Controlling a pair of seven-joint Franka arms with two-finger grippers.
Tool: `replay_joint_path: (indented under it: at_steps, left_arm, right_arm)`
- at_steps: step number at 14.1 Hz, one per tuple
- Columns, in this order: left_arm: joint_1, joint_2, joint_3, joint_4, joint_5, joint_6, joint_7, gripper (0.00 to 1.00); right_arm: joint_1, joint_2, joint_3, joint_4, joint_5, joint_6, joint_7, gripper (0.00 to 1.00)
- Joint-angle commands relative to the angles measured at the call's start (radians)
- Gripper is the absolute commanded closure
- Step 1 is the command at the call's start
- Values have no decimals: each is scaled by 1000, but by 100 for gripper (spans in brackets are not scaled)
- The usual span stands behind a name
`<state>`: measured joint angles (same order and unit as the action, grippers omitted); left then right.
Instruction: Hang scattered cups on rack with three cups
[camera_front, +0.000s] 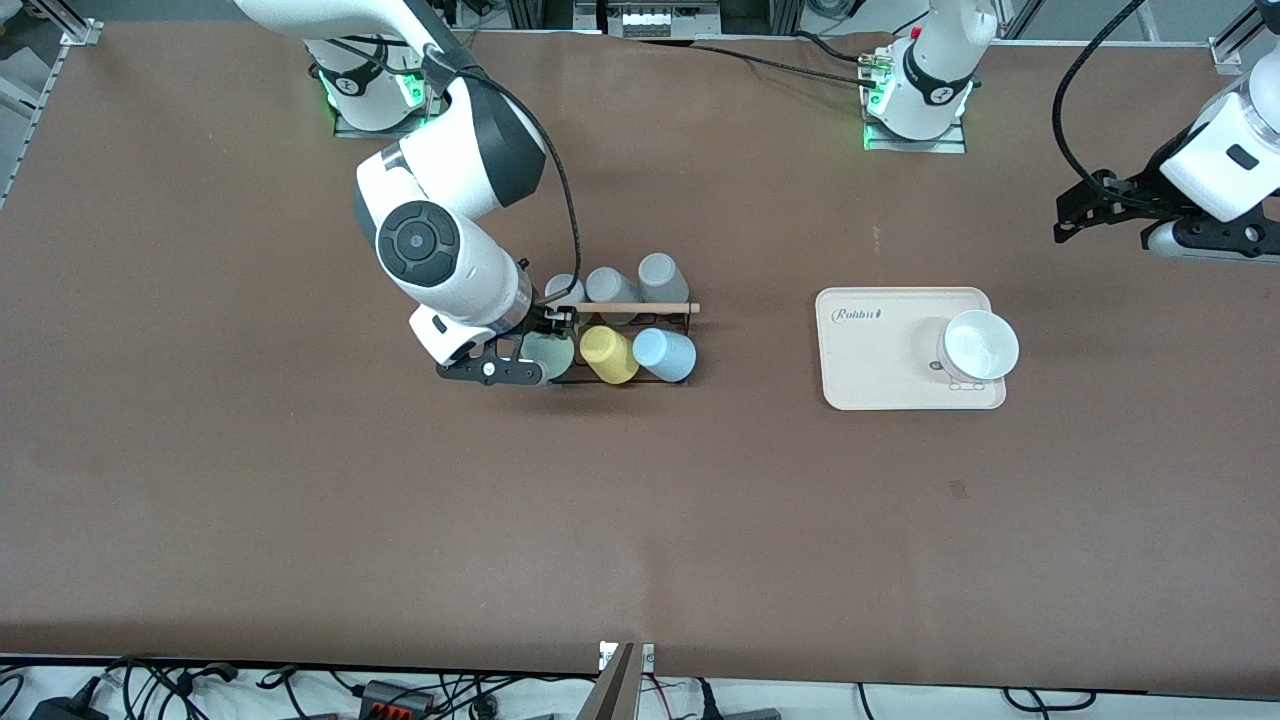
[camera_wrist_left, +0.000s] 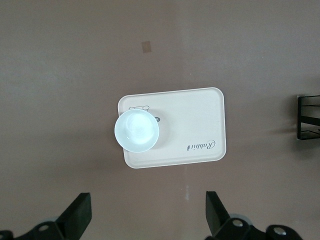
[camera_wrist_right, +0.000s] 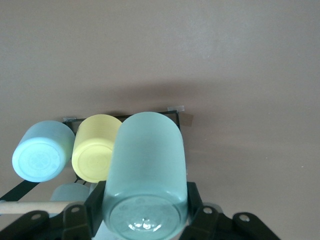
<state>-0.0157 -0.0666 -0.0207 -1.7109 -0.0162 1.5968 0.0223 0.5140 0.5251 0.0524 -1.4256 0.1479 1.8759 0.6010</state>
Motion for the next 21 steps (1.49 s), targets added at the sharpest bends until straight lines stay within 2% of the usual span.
replay_joint_path:
  at_steps: [1,7,9,11,13,17,21]
  left_arm:
    - [-3,4,-2,13,-4,-9,-10,0]
    - [-3,4,-2,13,-4,-9,-12,0]
    - [-3,4,-2,13,-4,-9,-12,0]
    - [-3,4,-2,13,-4,-9,-10,0]
    - [-3,4,-2,13,-4,-9,-10,0]
    - [-3,4,-2,13,-5,-9,-10,0]
    - [-3,4,-2,13,-5,-9,-10,0]
  right_arm:
    - [18,30,-6,25,13,2,19,79]
    - [18,59,-6,25,10,2,14,78]
    - [18,65,-6,24,10,2,20,67]
    - [17,64,-8,25,12,0,26,0]
    - [12,52,-9,27,12,0,22,0]
    - [-8,44,-25,143,-1,-64,17,0]
    - [-28,0,-83,197,-42,-115,5,0]
